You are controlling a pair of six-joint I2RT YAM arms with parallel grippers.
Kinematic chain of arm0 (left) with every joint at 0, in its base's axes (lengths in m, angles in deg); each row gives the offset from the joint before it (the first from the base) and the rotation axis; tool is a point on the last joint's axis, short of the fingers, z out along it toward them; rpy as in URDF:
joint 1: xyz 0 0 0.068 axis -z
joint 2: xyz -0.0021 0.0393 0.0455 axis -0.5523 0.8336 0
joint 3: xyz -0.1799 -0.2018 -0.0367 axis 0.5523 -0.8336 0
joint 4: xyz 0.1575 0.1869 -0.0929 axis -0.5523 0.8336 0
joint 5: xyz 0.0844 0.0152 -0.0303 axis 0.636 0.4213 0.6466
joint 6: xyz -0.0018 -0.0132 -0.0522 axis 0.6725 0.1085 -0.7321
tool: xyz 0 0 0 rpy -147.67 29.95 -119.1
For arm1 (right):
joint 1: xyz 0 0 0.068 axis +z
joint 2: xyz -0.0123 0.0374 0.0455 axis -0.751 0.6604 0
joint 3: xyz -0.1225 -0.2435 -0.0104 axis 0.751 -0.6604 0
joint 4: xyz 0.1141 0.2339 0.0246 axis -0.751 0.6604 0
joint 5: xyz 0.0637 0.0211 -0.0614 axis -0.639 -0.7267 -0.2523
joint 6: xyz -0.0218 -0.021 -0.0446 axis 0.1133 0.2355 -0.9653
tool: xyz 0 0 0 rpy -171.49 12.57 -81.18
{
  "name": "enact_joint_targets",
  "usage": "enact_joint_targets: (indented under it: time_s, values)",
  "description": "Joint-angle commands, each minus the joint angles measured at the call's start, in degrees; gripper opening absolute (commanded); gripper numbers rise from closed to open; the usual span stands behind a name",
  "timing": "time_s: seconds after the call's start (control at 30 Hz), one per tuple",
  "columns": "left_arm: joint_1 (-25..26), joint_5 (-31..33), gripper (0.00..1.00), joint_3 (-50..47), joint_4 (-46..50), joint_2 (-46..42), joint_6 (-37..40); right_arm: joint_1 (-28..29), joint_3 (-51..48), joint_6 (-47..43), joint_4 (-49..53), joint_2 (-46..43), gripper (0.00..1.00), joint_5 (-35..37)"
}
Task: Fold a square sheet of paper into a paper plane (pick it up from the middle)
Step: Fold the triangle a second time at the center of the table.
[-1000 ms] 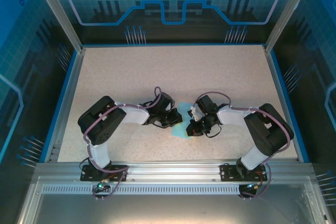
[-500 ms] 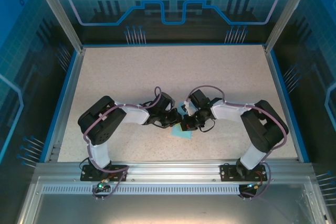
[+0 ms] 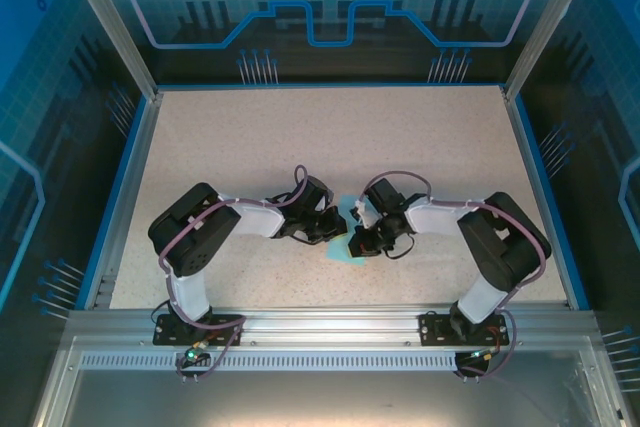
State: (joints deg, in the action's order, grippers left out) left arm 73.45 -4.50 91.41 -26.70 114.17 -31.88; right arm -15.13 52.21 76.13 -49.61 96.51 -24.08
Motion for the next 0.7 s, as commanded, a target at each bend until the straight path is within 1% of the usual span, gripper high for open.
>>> enact_joint_targets:
  time_s: [0.0, 0.37, 0.57, 0.67]
  values:
    - [0.27, 2.93, 0.10, -1.53, 3.75, 1.65, 1.60, -1.11, -2.68, -0.45, 3.92, -2.02, 0.06, -0.97]
    - [0.25, 2.60, 0.09, -1.65, 3.61, 1.91, 1.81, -3.24, -9.03, 1.37, 2.02, -5.03, 0.07, -1.51]
    - [0.25, 2.55, 0.09, -1.62, 3.48, 1.83, 1.71, -3.45, -11.11, 1.78, 1.73, -6.38, 0.08, -2.14]
    - [0.25, 2.63, 0.09, -1.71, 3.48, 1.56, 1.82, -3.47, -12.18, 2.10, 2.14, -7.95, 0.08, -1.23]
